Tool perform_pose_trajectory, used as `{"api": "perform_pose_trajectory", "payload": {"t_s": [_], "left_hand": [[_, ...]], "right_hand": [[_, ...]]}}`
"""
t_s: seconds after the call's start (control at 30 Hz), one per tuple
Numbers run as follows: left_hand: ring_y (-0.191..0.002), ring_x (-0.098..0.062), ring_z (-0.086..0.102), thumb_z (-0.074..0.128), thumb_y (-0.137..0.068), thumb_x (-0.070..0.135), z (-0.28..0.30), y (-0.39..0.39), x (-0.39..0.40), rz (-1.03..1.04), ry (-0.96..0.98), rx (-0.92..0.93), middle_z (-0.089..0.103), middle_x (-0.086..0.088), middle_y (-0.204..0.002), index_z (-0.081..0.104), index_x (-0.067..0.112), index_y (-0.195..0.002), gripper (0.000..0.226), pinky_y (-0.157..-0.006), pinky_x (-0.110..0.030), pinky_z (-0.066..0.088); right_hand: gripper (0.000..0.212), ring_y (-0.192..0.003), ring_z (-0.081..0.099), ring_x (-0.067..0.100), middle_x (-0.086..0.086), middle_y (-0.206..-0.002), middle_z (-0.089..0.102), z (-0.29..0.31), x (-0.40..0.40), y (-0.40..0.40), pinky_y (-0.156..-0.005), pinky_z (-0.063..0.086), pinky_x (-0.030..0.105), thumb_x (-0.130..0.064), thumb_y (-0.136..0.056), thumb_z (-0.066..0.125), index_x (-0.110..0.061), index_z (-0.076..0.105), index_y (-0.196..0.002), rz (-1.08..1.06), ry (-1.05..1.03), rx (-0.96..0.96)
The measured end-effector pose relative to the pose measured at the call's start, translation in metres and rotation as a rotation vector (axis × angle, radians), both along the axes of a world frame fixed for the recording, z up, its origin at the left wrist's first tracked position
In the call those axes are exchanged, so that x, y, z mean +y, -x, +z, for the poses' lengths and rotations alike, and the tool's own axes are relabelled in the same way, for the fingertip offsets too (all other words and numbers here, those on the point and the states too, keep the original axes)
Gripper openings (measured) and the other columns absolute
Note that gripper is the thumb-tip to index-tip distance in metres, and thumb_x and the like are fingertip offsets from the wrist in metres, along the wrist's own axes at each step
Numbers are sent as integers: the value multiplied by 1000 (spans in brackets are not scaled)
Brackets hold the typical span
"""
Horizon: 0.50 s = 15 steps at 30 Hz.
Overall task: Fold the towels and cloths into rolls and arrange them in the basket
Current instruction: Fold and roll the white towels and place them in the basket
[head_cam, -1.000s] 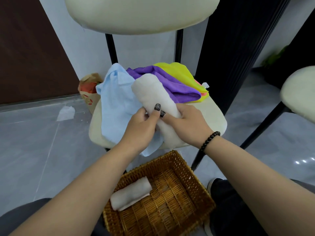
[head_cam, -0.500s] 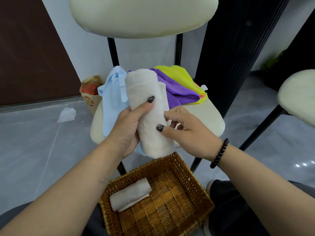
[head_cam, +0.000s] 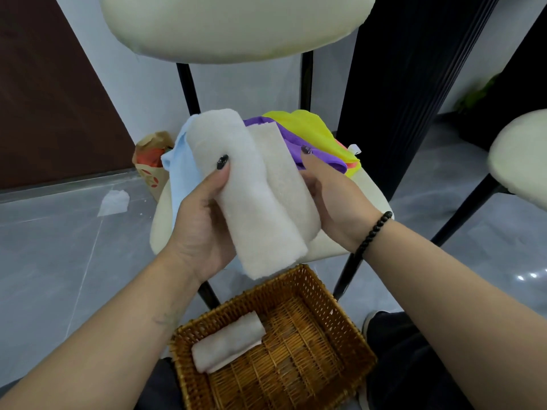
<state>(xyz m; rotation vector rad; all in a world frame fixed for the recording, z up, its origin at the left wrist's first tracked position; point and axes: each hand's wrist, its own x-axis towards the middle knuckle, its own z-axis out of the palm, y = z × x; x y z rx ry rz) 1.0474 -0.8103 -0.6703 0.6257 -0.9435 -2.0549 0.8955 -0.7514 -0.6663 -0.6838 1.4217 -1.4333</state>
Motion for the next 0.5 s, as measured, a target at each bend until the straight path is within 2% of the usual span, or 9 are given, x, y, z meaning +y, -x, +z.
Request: {"api": "perform_pose_trajectory", "payload": {"t_s": [0.03, 0.1, 0.17, 0.2, 0.27, 0.3, 0.4, 0.5], "left_hand": [[-97, -24, 66, 60, -80, 31, 1, 1, 1, -4, 9, -17, 71, -5, -106, 66, 18, -120, 42, -89, -47, 54], [-82, -20, 70, 58, -84, 29, -1, 2, 0, -17, 45, -91, 73, -2, -90, 77, 24, -93, 22, -78, -42, 59], [-67, -14, 69, 55, -87, 25, -1, 3, 2, -60, 108, -191, 73, 2, -74, 78, 30, -66, 32, -68, -36, 59], [-66, -13, 69, 57, -84, 26, -1, 2, 2, -91, 136, -235, 73, 3, -72, 77, 31, -62, 31, -67, -35, 58], [-70, -14, 71, 62, -76, 32, -1, 2, 1, -145, 179, -336, 74, 1, -77, 78, 26, -76, 17, -68, -34, 58], [-74, -14, 71, 65, -74, 35, -3, 2, -1, -155, 219, -401, 75, 1, -82, 75, 25, -89, 20, -67, -33, 58], [-92, -14, 70, 79, -62, 50, -9, 2, -6, -147, 414, -588, 73, 5, -102, 61, 25, -116, 62, -77, -35, 58], [-95, -12, 69, 75, -51, 62, -9, 0, -6, -146, 530, -687, 71, 6, -107, 57, 26, -118, 78, -84, -41, 58]], "right_hand": [[59, -100, 64, 30, 12, -107, 71, 2, 0, -1, -93, 46, 40, -53, -96, 37, -5, 70, -106, 50, 13, -107], [65, -108, 63, 30, 14, -116, 67, 6, 2, -6, -96, 47, 39, -56, -96, 30, -5, 64, -117, 115, 58, -284], [68, -106, 63, 27, 13, -119, 66, 6, 2, -12, -94, 48, 37, -58, -95, 27, -6, 60, -123, 134, 102, -388], [69, -108, 62, 27, 15, -123, 63, 5, 2, -15, -95, 48, 37, -58, -95, 27, -6, 57, -128, 131, 125, -432], [67, -118, 56, 30, 16, -132, 57, 3, 2, -23, -98, 46, 39, -56, -95, 29, -7, 51, -135, 122, 178, -507], [66, -122, 54, 31, 17, -134, 55, 2, 2, -26, -99, 45, 40, -54, -94, 32, -7, 49, -137, 116, 203, -520], [58, -119, 55, 31, 18, -132, 56, -1, 1, -30, -102, 44, 43, -47, -94, 38, -8, 52, -134, 91, 229, -486], [57, -119, 56, 36, 22, -128, 58, -1, -1, -28, -105, 42, 49, -44, -84, 60, -6, 59, -126, 17, 194, -397]]}}
